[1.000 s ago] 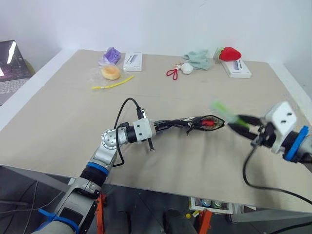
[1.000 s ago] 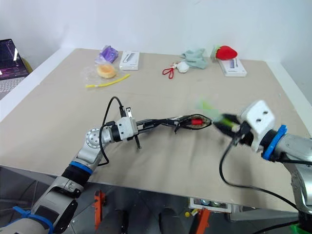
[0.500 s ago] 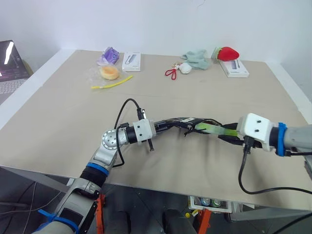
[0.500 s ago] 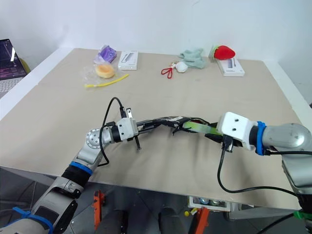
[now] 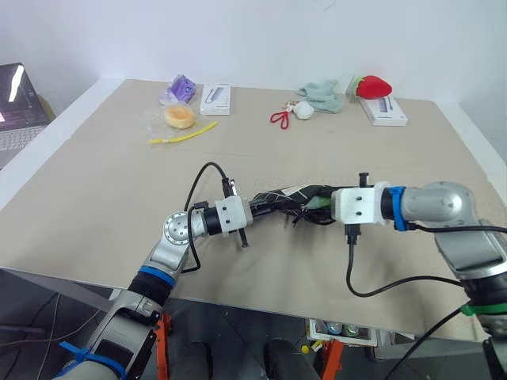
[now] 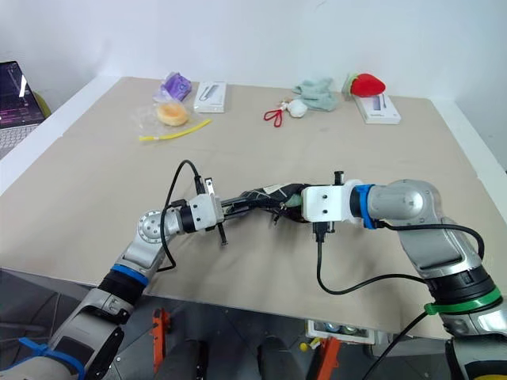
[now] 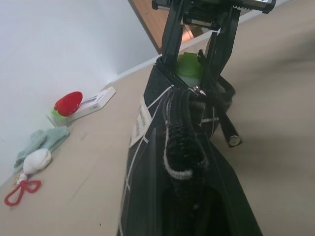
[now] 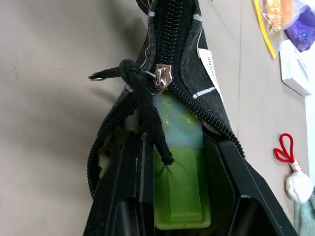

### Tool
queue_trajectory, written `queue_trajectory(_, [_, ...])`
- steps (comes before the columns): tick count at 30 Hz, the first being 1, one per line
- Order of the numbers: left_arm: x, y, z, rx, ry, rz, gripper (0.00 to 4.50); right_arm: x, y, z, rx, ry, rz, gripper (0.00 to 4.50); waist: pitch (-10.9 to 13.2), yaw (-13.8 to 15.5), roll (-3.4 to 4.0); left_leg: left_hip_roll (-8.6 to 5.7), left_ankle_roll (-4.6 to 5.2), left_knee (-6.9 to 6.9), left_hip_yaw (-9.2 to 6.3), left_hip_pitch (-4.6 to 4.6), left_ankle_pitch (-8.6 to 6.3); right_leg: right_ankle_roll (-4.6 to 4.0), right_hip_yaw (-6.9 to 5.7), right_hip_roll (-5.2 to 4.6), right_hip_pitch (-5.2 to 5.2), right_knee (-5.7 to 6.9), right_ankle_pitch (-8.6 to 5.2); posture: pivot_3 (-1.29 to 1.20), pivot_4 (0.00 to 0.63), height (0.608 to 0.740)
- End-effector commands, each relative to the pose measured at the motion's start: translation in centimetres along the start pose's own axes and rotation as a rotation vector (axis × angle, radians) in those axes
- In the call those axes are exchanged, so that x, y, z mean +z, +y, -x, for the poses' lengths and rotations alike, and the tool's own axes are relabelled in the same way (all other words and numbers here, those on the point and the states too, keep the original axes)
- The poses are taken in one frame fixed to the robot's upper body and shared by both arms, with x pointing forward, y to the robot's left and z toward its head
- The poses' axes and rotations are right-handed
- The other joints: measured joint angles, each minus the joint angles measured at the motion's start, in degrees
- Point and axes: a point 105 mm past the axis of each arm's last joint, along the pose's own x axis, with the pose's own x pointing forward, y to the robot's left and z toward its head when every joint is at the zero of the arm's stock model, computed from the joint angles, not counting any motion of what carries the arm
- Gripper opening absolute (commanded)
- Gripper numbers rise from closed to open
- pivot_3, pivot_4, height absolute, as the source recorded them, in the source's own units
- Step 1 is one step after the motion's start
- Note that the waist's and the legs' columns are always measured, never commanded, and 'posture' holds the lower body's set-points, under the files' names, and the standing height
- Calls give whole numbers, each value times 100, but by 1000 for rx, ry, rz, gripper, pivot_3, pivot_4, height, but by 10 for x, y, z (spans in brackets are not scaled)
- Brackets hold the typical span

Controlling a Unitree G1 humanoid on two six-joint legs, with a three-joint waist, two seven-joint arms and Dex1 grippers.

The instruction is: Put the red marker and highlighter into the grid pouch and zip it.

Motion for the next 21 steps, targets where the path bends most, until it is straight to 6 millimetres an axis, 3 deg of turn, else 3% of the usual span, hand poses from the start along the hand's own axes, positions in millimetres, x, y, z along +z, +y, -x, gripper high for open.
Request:
queue_trajectory(1, [15, 6, -5, 19, -51, -42, 0, 10, -11, 9, -45, -43, -23, 1047, 0, 2, 0, 0, 0, 0, 0, 0, 0, -1, -1, 0, 0, 0, 0, 0, 150, 728])
queue_trajectory(3, [15, 5, -5, 19, -53, -40, 0, 10, -12, 13, -41, -40, -53, 2070, 0, 3, 0, 0, 0, 1, -1, 0, 0, -5, -1, 0, 0, 0, 3, 0, 150, 728])
queue_trajectory(8, [16, 5, -8, 16, -57, -36, 0, 7, -8, 15, -24, -21, -81, 4149, 0, 0, 0, 0, 0, 2, -3, 1, 0, -6, -2, 1, 0, 3, 4, 0, 150, 728])
queue_trajectory(9, [16, 5, -8, 16, -58, -37, 0, 8, -8, 16, -24, -22, -89, 4334, 0, -1, 0, 0, 0, 2, -3, 1, 0, -6, -2, 1, 0, 3, 3, 0, 150, 728])
queue_trajectory(13, [16, 6, -8, 14, -57, -39, 0, 11, -11, 25, -35, -41, -139, 4334, 0, 3, 0, 0, 0, 2, -3, 1, 0, -6, -3, 1, 0, 4, 3, 0, 150, 728])
queue_trajectory(21, [15, 4, -7, 12, -52, -35, 0, 26, -37, 63, -129, -170, -345, 4334, 0, 3, 0, 0, 0, 3, -5, 0, 0, -7, -3, 1, 1, 4, 4, 0, 150, 728])
